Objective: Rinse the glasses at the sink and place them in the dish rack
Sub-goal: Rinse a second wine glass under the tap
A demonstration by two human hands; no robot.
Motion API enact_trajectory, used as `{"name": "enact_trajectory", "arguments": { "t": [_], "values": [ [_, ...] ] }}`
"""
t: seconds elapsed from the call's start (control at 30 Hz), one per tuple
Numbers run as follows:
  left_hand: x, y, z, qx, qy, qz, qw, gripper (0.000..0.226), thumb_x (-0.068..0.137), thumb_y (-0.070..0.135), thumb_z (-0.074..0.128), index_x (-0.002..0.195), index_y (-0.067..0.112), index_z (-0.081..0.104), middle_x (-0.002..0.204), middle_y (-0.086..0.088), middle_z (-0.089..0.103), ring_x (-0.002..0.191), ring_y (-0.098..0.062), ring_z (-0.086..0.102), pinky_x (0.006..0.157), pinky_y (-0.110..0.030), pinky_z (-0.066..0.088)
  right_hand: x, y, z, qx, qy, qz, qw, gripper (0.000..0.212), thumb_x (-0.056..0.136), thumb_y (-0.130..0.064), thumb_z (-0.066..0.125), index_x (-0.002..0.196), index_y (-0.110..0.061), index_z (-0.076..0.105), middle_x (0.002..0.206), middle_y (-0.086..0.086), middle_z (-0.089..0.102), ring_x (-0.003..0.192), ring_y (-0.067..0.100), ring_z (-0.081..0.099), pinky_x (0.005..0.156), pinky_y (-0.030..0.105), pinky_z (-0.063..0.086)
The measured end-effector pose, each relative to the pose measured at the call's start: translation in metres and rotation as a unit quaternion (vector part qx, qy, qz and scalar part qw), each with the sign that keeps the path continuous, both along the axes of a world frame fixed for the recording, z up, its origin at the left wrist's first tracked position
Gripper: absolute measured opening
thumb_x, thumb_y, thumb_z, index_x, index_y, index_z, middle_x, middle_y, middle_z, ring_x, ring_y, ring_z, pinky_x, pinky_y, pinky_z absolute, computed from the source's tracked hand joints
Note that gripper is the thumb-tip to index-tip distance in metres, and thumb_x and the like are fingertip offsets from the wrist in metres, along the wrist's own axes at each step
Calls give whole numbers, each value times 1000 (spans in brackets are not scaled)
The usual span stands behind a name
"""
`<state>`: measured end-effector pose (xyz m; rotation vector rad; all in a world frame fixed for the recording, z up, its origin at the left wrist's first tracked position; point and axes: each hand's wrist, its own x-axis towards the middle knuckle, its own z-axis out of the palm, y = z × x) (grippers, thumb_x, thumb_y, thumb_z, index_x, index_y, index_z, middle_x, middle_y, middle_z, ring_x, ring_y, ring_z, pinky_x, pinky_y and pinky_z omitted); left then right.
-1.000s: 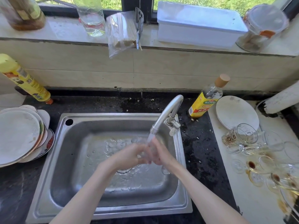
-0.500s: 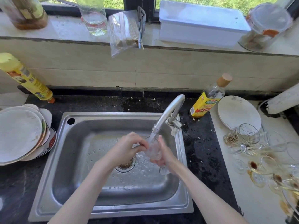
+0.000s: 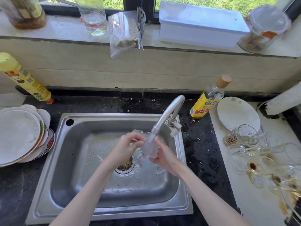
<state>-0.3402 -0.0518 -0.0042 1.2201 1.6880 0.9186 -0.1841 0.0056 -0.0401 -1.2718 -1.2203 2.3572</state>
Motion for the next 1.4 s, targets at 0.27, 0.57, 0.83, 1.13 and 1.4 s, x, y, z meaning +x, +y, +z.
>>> {"name": "enact_trajectory", "arguments": {
  "t": [0.27, 0.57, 0.83, 1.13, 1.4],
  "values": [
    [2, -2, 15, -126, -39, -244, 961, 13, 85, 11, 65, 94, 20, 67, 86, 2, 70, 78, -4, 65, 77, -18, 49, 0, 0, 6, 37, -66, 90, 993, 67, 96, -60, 14, 98, -17, 66, 57, 7, 60, 34, 8, 28, 33, 17, 17],
    [10, 7, 17, -78, 50, -173, 980, 20, 80, 9, 69, 74, 24, 59, 72, 15, 60, 63, 11, 54, 61, -7, 40, -4, -1, 6, 105, -50, 36, 993, 57, 92, -64, 27, 109, -24, 64, 78, 11, 67, 58, 6, 45, 47, 20, 34],
    [16, 17, 20, -30, 134, -191, 972, 23, 70, -1, 73, 69, 17, 59, 67, 13, 57, 59, 9, 49, 61, -14, 40, 0, 5, -1, 143, -64, -6, 988, 60, 94, -60, 23, 91, -20, 68, 78, 9, 60, 64, 12, 52, 54, 20, 34],
    [16, 9, 19, -74, 139, -272, 949, 12, 76, 12, 73, 86, 19, 75, 74, 9, 69, 67, 2, 55, 67, -10, 45, 4, 4, 9, 54, -42, 56, 996, 62, 95, -60, 15, 83, -30, 68, 59, 2, 60, 47, 9, 51, 43, 18, 34],
    [9, 3, 12, -81, 81, -260, 959, 17, 81, 6, 67, 88, 21, 71, 83, 16, 64, 76, 6, 57, 72, -7, 42, 2, 1, 5, 86, -48, 41, 994, 50, 97, -52, 24, 105, -19, 61, 61, -9, 60, 40, -3, 46, 38, 10, 31]
  ]
}}
